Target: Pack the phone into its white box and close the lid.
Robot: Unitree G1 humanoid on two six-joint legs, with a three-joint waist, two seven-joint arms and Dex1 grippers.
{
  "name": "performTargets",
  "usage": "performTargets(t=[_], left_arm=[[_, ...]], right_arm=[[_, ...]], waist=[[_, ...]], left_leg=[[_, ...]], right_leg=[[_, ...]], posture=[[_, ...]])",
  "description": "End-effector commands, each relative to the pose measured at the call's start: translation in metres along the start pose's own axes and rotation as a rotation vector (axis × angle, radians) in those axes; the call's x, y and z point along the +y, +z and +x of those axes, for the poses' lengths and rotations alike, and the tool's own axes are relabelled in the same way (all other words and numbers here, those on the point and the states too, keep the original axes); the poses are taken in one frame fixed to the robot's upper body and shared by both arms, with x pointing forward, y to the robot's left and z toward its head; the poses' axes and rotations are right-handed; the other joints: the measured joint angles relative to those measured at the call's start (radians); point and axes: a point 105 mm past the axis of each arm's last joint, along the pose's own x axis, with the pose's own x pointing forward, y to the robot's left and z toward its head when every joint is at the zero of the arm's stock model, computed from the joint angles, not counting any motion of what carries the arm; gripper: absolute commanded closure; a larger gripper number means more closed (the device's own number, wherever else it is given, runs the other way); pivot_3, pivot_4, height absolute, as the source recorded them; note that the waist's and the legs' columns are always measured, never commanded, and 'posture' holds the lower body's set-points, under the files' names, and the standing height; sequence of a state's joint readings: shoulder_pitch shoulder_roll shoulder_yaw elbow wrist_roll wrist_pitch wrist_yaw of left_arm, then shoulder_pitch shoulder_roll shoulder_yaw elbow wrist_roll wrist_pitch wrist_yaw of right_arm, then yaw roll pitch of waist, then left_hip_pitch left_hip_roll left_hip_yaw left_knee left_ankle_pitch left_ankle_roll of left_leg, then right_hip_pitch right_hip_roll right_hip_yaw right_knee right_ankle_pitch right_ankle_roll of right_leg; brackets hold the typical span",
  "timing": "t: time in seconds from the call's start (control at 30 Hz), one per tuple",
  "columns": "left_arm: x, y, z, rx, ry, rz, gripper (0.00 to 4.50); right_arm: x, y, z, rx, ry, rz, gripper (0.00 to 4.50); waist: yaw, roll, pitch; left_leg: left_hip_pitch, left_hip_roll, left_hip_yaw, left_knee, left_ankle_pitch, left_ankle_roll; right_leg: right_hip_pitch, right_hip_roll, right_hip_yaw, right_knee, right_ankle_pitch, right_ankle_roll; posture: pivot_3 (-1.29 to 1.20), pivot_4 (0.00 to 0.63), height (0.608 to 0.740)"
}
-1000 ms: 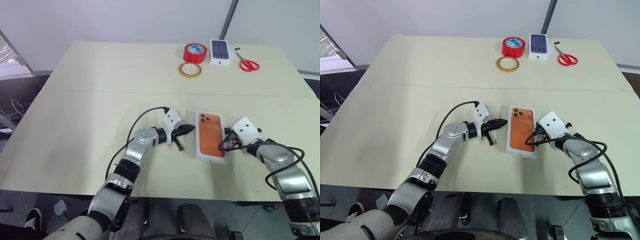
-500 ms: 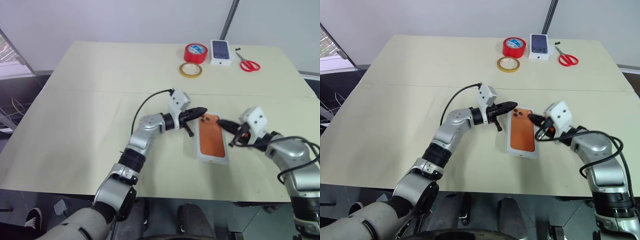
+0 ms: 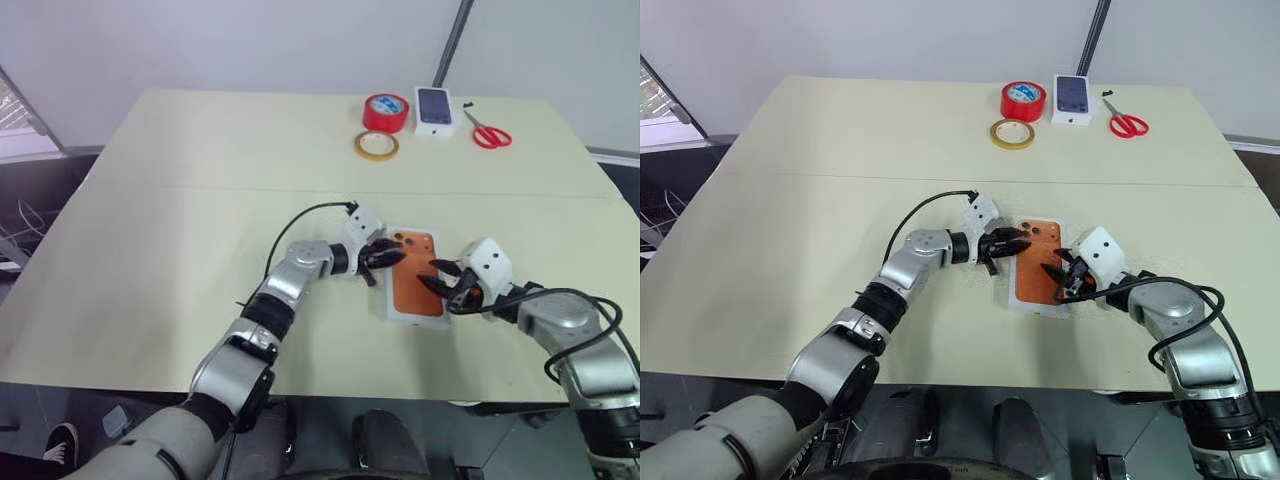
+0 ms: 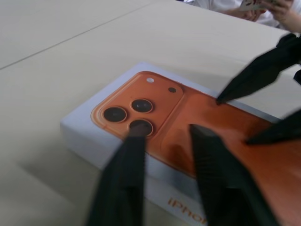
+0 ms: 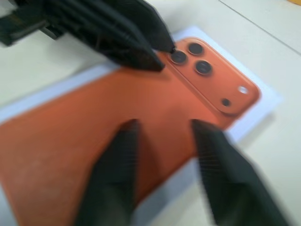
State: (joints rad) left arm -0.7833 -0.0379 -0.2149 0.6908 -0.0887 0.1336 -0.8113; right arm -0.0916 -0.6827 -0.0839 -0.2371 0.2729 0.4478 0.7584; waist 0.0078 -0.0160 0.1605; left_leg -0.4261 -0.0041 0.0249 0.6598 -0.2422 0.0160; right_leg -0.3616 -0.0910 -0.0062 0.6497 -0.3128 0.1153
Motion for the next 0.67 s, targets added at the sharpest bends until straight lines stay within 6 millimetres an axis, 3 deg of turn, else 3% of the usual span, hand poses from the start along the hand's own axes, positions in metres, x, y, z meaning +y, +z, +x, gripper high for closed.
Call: performTargets(t=[0.03,0.07,0.1,0.2,0.3,0.5,0.67], left_arm=[[0.020,0.029,-0.035,-0.112,0.064,0.045,1.04],[0.024,0.035,-0.046,-0.128,0.083,0.067,0.47],[0.027,0.039,-0.057,-0.146,0.099,0.083,0.05],[0.022,0.039,-0.086,-0.112,0.096,0.115,0.05],[0.035,0.034,-0.130,-0.100,0.193,0.133,0.05],[0.045,0.000,-0.202,0.010,0.309,0.115,0.05],[0.039,-0.011,-0.242,0.057,0.370,0.074,0.05]], right_arm=[[-0.007,0.037,-0.005,-0.179,0.016,0.020,0.54],[-0.007,0.041,-0.006,-0.202,0.027,0.025,0.02],[-0.007,0.044,-0.007,-0.216,0.039,0.020,0.00],[-0.008,0.047,-0.010,-0.236,0.049,0.008,0.00],[-0.005,0.047,-0.019,-0.257,0.093,-0.030,0.00],[-0.016,0.025,-0.039,-0.193,0.095,-0.044,0.00],[-0.038,0.003,-0.057,-0.120,0.050,-0.043,0.00]], waist=[[-0.004,0.002,0.001],[-0.006,0.002,0.002],[-0.003,0.003,0.002],[0.001,0.003,0.002],[0.006,0.004,0.002],[0.001,0.005,0.002],[0.003,0.005,0.002]], left_leg=[[-0.001,0.000,0.001,-0.001,0.000,0.000],[-0.002,0.000,0.001,-0.001,0.001,-0.001],[-0.002,0.000,0.001,-0.003,0.001,-0.001],[-0.002,-0.001,0.001,-0.007,0.003,-0.004],[-0.002,-0.002,0.001,-0.009,0.003,-0.005],[0.000,-0.002,0.001,-0.010,0.003,-0.005],[-0.001,-0.002,0.002,-0.011,0.003,-0.005]], right_leg=[[-0.002,0.000,0.001,0.000,0.000,0.000],[-0.003,0.000,0.001,0.001,0.000,0.000],[-0.004,0.000,0.001,0.001,0.000,0.000],[-0.005,-0.001,0.001,0.000,0.000,0.000],[-0.006,-0.003,0.001,0.000,0.000,0.000],[-0.005,-0.004,0.001,-0.001,0.000,0.000],[-0.006,-0.005,0.001,-0.001,0.000,-0.001]], posture=[[0.00,0.150,0.728],[0.00,0.150,0.728],[0.00,0.150,0.728],[0.00,0.150,0.728],[0.00,0.150,0.728],[0.00,0.150,0.728],[0.00,0.150,0.728]])
